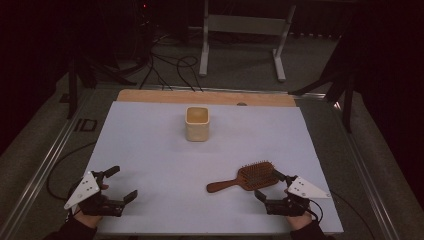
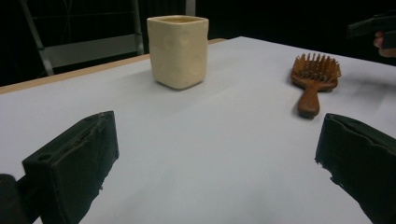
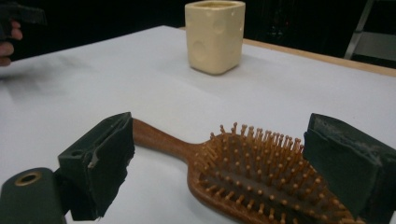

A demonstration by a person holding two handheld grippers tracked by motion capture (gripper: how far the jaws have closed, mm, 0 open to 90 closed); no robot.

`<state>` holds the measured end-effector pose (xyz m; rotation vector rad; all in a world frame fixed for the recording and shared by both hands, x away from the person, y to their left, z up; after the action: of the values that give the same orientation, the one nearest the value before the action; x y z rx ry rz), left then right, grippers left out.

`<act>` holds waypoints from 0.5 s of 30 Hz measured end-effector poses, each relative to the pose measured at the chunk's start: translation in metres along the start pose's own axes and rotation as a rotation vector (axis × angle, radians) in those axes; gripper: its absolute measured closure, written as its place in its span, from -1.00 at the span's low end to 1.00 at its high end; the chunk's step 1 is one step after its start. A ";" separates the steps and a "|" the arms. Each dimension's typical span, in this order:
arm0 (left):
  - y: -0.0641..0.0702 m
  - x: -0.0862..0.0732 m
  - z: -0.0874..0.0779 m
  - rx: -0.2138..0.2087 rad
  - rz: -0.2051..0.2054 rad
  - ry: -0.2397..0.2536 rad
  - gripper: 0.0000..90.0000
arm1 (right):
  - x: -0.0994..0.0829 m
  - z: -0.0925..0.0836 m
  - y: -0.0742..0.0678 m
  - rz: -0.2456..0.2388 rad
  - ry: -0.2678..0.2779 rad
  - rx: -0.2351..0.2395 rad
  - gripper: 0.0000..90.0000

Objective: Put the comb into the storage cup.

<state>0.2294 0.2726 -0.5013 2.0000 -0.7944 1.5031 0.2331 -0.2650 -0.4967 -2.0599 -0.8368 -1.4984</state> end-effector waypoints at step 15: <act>0.002 0.002 0.004 -0.002 -0.001 0.005 -1.00 | 0.000 0.001 0.001 0.014 -0.026 0.033 -0.80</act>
<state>0.2309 0.2684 -0.5005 1.9946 -0.7921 1.5052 0.2345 -0.2649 -0.4976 -2.0605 -0.8499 -1.4440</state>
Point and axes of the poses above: each handheld gripper's, and its own axes: z roughly forward along the jaws, x roughly out of its top, y roughly to its right, the point moved 1 cm from there along z, roughly forward along the jaws, and after that the axes turned 2 degrees about -z, right-handed, at the moved point
